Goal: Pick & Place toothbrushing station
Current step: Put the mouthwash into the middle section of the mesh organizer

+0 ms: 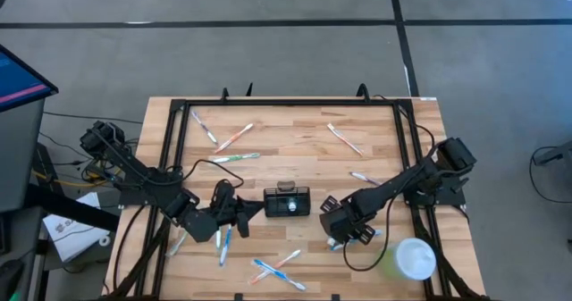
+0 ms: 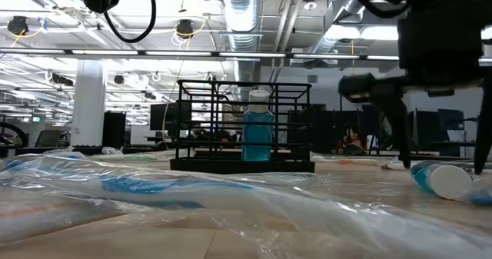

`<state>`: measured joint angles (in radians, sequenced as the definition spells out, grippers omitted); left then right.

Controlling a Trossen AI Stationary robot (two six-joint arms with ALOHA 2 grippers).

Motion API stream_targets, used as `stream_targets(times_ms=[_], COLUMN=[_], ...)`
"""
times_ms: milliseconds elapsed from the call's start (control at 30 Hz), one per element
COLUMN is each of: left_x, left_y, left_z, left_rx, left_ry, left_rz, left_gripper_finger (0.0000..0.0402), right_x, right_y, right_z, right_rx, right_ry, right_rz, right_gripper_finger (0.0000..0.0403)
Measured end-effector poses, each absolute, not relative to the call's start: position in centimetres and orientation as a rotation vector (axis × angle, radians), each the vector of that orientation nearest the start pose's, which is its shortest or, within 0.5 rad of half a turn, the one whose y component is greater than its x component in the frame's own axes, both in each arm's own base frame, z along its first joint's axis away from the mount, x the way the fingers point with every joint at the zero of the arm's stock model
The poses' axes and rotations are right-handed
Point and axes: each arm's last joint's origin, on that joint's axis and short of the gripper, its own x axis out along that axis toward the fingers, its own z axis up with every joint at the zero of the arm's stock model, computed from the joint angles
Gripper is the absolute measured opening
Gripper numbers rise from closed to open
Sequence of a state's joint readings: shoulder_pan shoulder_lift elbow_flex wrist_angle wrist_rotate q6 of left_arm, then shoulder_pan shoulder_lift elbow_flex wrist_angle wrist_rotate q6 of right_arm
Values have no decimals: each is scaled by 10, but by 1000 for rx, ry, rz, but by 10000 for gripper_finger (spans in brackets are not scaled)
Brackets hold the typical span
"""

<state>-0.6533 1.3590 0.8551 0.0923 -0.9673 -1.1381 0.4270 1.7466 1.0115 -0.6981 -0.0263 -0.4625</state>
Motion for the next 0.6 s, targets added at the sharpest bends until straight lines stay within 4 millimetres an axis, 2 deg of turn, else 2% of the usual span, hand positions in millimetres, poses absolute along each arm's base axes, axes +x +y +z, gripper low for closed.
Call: stream_targets(times_ms=[400,600], left_x=[241,241], left_y=[-154,-154], left_z=[262,262], left_rx=[-823,-824], left_ry=[72,70], left_rz=[429,429], left_gripper_finger=[4,4], right_x=[274,276], right_y=[124,125], right_z=[142,139], right_rx=[-626,-590], right_ry=[1303,1304], right_rz=[666,636], right_gripper_finger=[232,214])
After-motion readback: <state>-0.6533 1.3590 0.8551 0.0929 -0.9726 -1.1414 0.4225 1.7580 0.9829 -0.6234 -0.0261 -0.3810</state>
